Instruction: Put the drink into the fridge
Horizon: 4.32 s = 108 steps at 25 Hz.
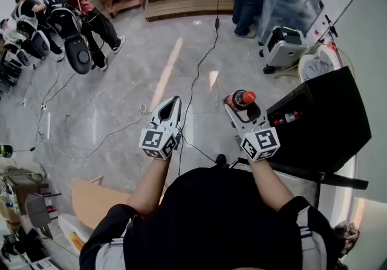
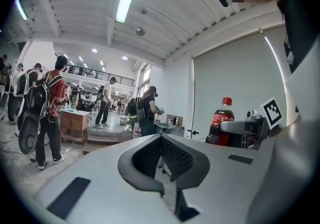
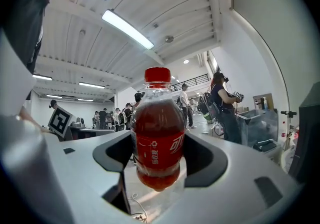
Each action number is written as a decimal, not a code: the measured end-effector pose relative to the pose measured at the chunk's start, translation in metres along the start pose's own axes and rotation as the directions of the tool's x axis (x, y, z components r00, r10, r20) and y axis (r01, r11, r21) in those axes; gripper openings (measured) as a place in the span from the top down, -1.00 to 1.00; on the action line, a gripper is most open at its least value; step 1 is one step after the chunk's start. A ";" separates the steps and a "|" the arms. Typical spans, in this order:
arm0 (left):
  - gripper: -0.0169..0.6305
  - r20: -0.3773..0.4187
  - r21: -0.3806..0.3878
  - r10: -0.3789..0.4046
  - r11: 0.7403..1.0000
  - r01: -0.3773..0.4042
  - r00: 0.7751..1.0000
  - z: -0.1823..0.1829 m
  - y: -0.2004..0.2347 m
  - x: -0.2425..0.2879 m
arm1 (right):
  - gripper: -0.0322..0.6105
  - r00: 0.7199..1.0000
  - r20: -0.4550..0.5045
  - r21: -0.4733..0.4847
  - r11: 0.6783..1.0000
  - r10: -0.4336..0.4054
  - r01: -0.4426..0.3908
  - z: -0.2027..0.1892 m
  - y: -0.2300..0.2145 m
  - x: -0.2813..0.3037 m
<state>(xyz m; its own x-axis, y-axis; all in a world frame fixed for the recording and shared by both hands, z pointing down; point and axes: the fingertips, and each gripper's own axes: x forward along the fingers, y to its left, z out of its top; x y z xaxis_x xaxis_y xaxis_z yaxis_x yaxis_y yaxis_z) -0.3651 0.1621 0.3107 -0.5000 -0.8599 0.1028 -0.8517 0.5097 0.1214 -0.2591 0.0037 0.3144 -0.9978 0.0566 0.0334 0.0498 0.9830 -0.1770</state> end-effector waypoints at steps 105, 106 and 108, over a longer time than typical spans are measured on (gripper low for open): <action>0.90 -0.249 -0.046 -0.889 0.406 0.912 0.383 -0.374 -0.550 0.270 | -0.06 0.255 -0.024 0.038 0.254 -0.967 0.966 -0.295 -0.386 -0.382; 0.90 -0.246 -0.051 -0.889 0.410 0.911 0.386 -0.375 -0.550 0.272 | -0.06 0.254 -0.027 0.037 0.253 -0.967 0.967 -0.297 -0.388 -0.383; 0.90 -0.243 -0.060 -0.888 0.415 0.908 0.390 -0.379 -0.550 0.277 | -0.06 0.253 -0.030 0.040 0.252 -0.967 0.967 -0.301 -0.391 -0.382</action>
<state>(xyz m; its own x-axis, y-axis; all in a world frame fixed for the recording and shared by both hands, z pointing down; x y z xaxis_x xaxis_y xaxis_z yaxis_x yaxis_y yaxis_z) 0.0242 -0.3457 0.6467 0.5999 -0.7813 0.1721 -0.7977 -0.5677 0.2034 0.1154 -0.3494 0.6669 -0.2992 -0.9310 0.2089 -0.9541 0.2950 -0.0518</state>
